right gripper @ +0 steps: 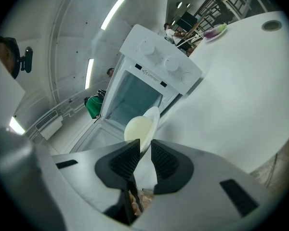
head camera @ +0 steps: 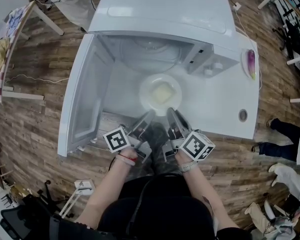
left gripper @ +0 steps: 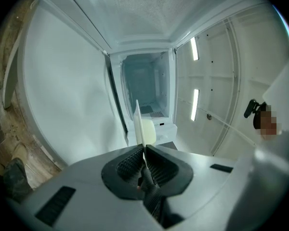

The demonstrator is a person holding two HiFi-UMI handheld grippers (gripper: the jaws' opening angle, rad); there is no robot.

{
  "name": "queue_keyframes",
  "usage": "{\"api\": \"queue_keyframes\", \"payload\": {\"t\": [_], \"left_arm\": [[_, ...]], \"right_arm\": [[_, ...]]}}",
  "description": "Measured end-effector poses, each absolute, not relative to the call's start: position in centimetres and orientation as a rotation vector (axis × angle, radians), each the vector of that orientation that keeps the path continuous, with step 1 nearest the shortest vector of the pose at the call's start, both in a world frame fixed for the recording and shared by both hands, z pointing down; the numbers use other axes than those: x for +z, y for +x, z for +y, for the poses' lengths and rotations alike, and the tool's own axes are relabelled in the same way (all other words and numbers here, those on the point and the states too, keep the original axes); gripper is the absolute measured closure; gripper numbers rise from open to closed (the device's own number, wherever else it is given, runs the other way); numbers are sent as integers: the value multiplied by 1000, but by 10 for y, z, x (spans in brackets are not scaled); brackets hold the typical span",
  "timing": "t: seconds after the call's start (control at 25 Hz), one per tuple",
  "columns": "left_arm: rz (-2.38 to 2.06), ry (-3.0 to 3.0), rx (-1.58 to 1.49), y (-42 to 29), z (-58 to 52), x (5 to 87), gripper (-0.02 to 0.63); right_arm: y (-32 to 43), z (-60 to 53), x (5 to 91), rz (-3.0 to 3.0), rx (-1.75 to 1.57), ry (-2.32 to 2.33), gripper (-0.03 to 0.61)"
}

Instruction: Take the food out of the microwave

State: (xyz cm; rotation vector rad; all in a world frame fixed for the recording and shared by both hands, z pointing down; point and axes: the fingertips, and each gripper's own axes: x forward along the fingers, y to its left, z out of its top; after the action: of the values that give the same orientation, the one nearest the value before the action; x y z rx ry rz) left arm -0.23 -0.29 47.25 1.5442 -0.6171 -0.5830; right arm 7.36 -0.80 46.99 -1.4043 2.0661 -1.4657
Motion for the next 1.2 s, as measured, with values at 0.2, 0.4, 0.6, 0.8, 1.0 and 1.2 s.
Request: {"api": "queue_keyframes", "payload": {"t": [0.2,0.4,0.6,0.8,1.0,1.2], "left_arm": [[-614,1533,-577,-2,7,477,586],[-611,1527,-569,-3,16,483,586],[-605,1528,-566,-3,23,487,586],[-603,1522,-555,-2,31,497,586],[-612,1522,-537,-2,39,506,586],[-614,1522,-532,-3,48,513,586]], "right_arm": [[74,2,475,2070,-1469,-1429,492],[73,10,479,2066,-1477,-1440,492],[73,18,484,2068,-1479,-1454,492],[74,26,492,2065,-1483,-1464,492],[75,34,500,2065,-1498,-1476,492],[73,41,508,2066,-1517,-1479,492]]}}
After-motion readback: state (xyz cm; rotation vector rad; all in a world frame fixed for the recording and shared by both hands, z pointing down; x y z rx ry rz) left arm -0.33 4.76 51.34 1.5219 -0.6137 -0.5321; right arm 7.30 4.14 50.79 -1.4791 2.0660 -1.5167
